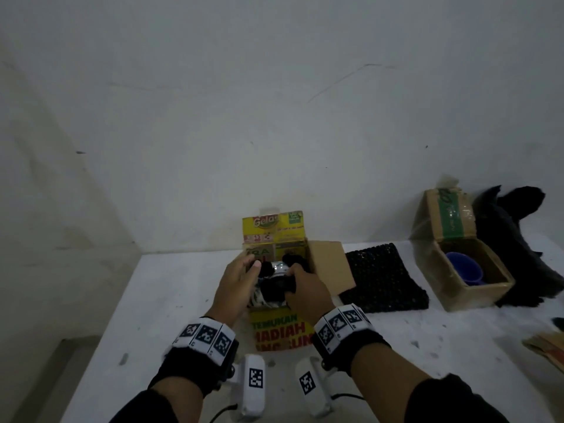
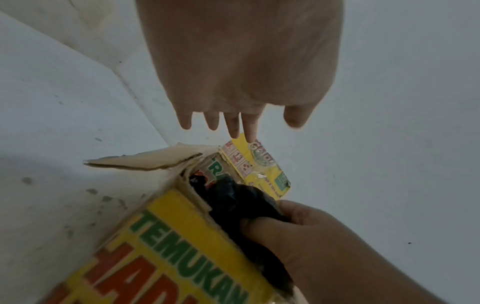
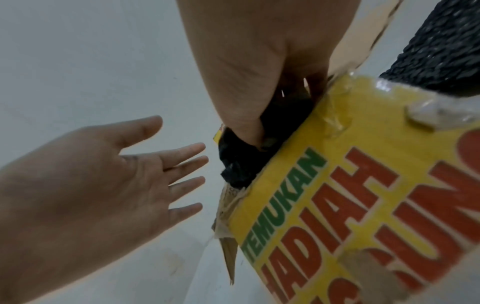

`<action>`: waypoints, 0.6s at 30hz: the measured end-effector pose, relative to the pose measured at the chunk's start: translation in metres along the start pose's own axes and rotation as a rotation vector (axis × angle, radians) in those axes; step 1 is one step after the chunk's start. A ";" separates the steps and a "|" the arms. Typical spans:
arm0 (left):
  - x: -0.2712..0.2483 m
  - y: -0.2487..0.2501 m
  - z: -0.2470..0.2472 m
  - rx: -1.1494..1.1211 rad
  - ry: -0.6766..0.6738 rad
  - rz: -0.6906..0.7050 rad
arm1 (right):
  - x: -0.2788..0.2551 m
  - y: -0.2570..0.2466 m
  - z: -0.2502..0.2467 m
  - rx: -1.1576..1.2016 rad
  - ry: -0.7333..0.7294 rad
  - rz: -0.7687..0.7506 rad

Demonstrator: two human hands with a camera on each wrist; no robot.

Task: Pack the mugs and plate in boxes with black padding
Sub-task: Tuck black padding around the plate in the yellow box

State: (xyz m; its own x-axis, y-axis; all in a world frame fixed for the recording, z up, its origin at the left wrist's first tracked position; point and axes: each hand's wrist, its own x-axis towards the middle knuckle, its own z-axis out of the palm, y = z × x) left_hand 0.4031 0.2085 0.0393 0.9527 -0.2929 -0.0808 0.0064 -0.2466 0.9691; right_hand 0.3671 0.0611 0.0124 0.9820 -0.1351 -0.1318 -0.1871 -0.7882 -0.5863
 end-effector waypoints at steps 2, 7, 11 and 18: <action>0.025 -0.056 -0.003 -0.089 -0.047 -0.042 | 0.012 -0.006 0.007 -0.121 -0.019 0.008; 0.024 -0.069 -0.002 -0.257 -0.127 -0.248 | 0.031 -0.012 0.022 -0.119 -0.198 0.017; 0.006 -0.034 0.004 -0.286 -0.076 -0.226 | 0.035 -0.013 0.020 -0.172 -0.327 -0.010; 0.010 -0.061 0.015 -0.282 -0.054 -0.135 | 0.033 -0.020 0.021 -0.227 -0.577 0.172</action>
State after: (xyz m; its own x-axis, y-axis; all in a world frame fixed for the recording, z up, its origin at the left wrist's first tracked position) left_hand 0.4076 0.2066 -0.0236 0.9200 -0.3255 -0.2182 0.2229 -0.0230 0.9746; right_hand 0.4031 0.0851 0.0029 0.7553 0.0237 -0.6550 -0.2693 -0.8999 -0.3431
